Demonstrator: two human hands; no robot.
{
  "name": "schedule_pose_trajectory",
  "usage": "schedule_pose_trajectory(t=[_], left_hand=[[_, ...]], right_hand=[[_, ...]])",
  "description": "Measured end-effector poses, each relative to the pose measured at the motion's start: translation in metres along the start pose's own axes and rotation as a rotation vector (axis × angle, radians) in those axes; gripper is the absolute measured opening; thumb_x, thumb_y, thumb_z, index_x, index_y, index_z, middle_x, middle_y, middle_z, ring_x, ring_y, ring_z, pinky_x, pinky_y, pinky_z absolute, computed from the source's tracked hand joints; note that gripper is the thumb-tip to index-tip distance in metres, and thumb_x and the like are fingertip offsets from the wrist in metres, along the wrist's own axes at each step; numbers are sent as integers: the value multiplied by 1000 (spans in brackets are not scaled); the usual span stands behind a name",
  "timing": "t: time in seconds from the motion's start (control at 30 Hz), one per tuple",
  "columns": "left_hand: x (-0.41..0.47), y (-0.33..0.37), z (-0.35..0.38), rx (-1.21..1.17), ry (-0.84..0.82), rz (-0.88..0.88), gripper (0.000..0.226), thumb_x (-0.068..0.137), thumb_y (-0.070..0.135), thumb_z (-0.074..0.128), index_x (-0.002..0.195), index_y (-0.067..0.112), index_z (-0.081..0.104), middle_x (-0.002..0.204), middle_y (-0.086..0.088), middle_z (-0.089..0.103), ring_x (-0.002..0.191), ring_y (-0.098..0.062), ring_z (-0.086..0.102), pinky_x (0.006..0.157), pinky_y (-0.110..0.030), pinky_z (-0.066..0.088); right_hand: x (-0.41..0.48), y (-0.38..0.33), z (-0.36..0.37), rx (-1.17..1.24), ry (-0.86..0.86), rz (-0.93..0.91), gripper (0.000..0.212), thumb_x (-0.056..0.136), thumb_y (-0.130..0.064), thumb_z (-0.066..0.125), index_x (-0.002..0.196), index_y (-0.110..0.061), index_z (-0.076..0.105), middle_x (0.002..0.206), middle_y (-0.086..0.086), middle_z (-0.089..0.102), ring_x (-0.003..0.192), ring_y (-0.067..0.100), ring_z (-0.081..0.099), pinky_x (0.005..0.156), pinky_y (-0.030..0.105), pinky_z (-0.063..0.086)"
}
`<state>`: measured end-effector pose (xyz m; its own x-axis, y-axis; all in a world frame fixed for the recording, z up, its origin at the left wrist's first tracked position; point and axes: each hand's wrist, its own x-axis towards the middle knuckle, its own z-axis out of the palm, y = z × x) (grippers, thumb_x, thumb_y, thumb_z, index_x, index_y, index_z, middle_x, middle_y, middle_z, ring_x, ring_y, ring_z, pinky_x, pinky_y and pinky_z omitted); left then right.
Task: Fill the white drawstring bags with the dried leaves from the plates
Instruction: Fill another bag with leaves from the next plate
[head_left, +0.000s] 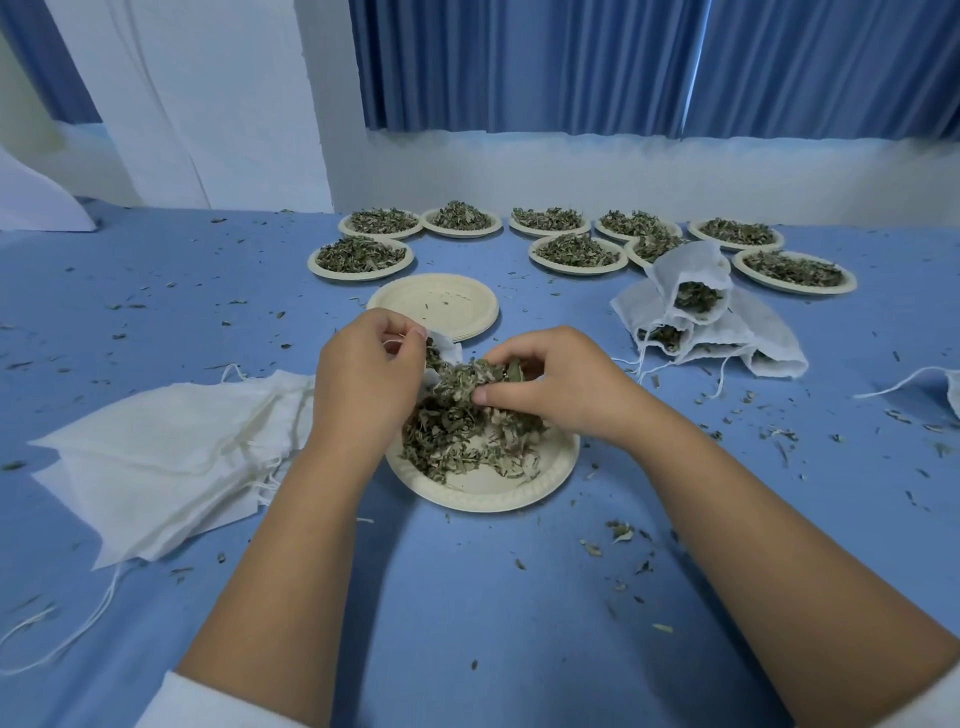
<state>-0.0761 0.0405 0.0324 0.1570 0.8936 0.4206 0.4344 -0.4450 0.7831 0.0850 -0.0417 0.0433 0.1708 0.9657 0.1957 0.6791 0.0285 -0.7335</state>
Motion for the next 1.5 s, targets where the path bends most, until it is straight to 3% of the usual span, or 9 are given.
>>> schedule_pose_trajectory(t=[0.17, 0.3, 0.5, 0.63, 0.8, 0.97, 1.17, 1.27, 1.5], left_hand=[[-2, 4, 2, -37, -86, -16, 17, 94, 22, 58, 80, 29, 63, 76, 18, 62, 68, 12, 56, 55, -1, 38], [-5, 7, 4, -167, -187, -108, 21, 92, 14, 55, 82, 29, 66, 82, 7, 70, 78, -12, 67, 73, -30, 54], [-6, 11, 3, -321, -182, -177, 17, 91, 12, 60, 80, 21, 68, 56, 10, 61, 55, 0, 62, 50, -10, 44], [-6, 10, 6, -322, -189, -165, 15, 90, 14, 61, 80, 21, 69, 53, 12, 61, 50, 4, 56, 54, -12, 48], [-10, 10, 14, -161, -217, -70, 19, 90, 18, 59, 77, 30, 67, 61, 13, 63, 55, 1, 56, 60, -22, 47], [-9, 7, 16, -104, -196, -56, 20, 90, 18, 58, 77, 32, 65, 65, 13, 64, 54, 3, 56, 56, -20, 44], [-9, 6, 16, -130, -199, -41, 16, 90, 19, 59, 79, 30, 65, 58, 17, 64, 53, 4, 56, 53, -12, 43], [-9, 5, 16, -151, -209, -45, 16, 91, 20, 60, 79, 29, 65, 57, 17, 64, 54, 3, 57, 62, -21, 48], [-15, 11, 18, -104, -272, 44, 14, 92, 21, 60, 81, 28, 63, 67, 13, 63, 59, 4, 56, 54, -7, 40]], right_hand=[[2, -1, -2, 323, 45, 28, 14, 76, -22, 83, 87, -25, 75, 65, -16, 68, 59, -5, 61, 61, 13, 49], [4, 0, 6, 473, 102, 90, 20, 75, -20, 84, 84, -31, 70, 61, -15, 67, 57, 4, 66, 59, 17, 55], [5, 6, 11, 398, 146, 175, 20, 78, -16, 82, 96, -14, 74, 79, 9, 69, 52, 4, 62, 49, 15, 48], [5, 9, 15, 85, 209, 69, 11, 81, -19, 78, 89, -23, 73, 66, -11, 62, 48, -4, 55, 47, 9, 41], [2, 7, 20, -159, 136, -49, 14, 83, -22, 74, 97, -24, 76, 81, -11, 67, 74, 11, 59, 68, 28, 46], [0, 1, 13, 18, -15, 70, 15, 81, -23, 65, 84, -35, 72, 65, -15, 68, 58, -7, 57, 56, 8, 44], [2, -2, 15, 262, 21, 171, 20, 89, -42, 65, 80, -29, 78, 106, 25, 66, 69, 23, 66, 65, 27, 60], [2, 3, 18, 315, 66, 160, 19, 90, -29, 69, 73, -33, 74, 81, 21, 68, 60, 16, 57, 55, 17, 52], [3, 11, 25, 144, 182, 123, 24, 87, -9, 65, 63, -10, 69, 42, -12, 48, 39, 1, 42, 43, 13, 33]])
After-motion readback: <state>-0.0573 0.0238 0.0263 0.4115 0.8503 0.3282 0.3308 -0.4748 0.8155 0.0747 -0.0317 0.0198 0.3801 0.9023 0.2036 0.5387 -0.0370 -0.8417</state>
